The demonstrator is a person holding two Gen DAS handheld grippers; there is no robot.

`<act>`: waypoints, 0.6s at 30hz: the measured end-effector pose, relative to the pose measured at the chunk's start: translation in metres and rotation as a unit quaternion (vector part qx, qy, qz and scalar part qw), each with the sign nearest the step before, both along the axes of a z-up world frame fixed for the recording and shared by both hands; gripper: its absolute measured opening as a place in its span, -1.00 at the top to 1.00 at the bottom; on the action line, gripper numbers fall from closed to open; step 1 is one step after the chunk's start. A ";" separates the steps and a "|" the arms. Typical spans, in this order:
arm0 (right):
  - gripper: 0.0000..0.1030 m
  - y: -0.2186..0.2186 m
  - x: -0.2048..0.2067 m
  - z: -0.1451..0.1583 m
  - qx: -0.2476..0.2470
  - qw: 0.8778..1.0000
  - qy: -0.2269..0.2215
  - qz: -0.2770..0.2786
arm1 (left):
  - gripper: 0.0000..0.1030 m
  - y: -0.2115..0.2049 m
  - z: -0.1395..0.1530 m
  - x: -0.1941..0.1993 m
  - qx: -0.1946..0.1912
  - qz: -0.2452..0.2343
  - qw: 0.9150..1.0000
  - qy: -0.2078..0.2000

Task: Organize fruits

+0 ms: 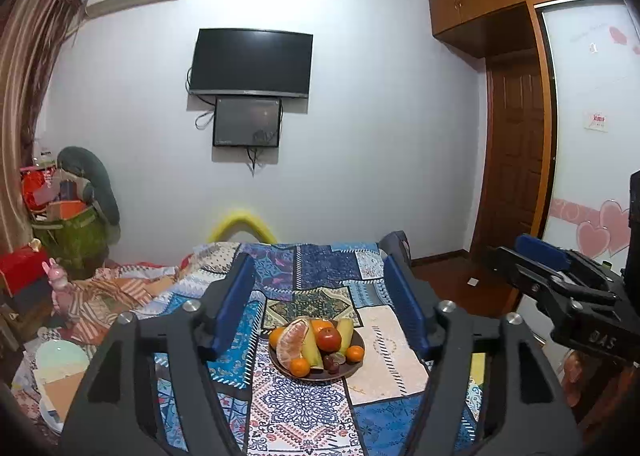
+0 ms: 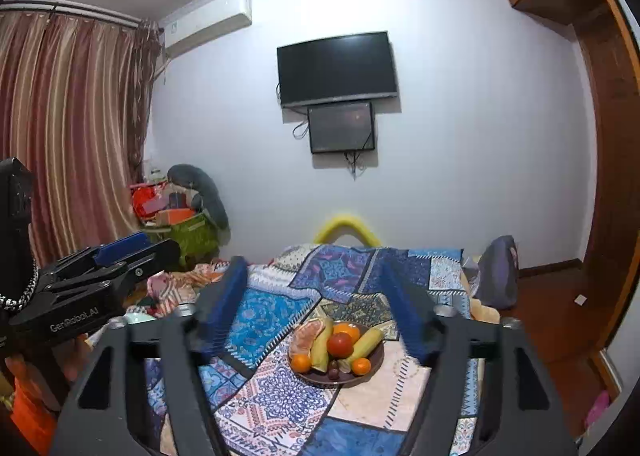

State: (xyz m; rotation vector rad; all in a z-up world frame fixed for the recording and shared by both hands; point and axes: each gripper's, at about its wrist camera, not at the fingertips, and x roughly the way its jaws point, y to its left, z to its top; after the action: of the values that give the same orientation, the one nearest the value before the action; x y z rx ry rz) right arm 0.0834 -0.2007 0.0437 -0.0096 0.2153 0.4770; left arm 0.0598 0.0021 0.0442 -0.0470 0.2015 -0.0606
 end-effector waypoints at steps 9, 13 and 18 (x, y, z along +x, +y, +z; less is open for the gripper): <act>-1.00 0.000 -0.011 -0.001 0.005 0.999 -0.021 -0.035 | -0.96 -0.003 -0.002 -0.013 0.007 0.006 1.000 -0.012; -1.00 -0.002 -0.013 -0.002 0.002 0.999 -0.022 -0.043 | -0.98 -0.004 -0.001 -0.017 0.013 0.013 1.000 -0.013; -1.00 -0.002 -0.019 -0.001 -0.004 0.999 -0.026 -0.046 | -0.99 -0.004 -0.003 -0.017 0.010 0.012 1.000 -0.010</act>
State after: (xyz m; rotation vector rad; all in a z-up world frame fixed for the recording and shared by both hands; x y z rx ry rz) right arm 0.0642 -0.2028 0.0428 -0.0200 0.1657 0.3831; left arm 0.0426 -0.0018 0.0411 -0.0294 0.1810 -0.0361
